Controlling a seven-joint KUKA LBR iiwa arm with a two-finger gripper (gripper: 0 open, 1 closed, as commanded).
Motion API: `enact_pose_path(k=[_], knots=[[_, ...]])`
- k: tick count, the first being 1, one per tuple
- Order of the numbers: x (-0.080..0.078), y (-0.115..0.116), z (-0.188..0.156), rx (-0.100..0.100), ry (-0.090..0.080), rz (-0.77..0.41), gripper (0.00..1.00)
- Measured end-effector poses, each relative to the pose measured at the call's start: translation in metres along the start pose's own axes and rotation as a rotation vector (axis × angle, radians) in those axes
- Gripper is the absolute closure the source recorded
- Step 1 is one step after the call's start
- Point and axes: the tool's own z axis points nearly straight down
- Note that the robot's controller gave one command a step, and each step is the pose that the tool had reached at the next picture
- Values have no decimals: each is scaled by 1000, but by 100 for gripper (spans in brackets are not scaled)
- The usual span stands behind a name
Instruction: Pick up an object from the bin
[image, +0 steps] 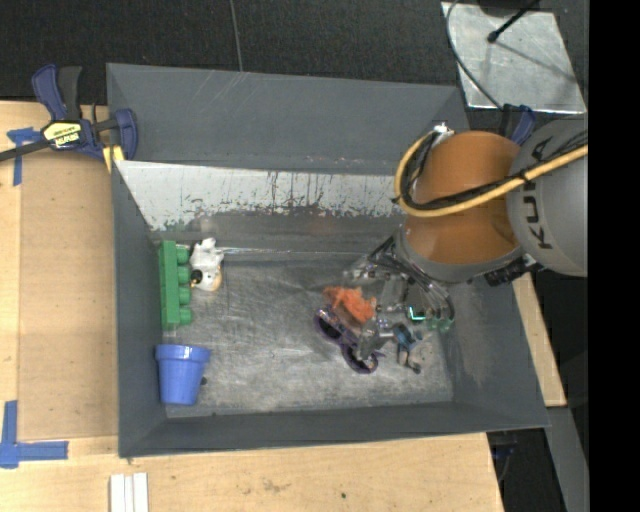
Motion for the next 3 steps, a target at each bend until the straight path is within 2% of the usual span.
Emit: enact_pose_path(k=[1, 2, 3], knots=[[-2, 0, -4, 0, -8, 0, 0], [-96, -7, 84, 0, -10, -382, 100], [-97, -8, 85, 2, -15, -380, 0]])
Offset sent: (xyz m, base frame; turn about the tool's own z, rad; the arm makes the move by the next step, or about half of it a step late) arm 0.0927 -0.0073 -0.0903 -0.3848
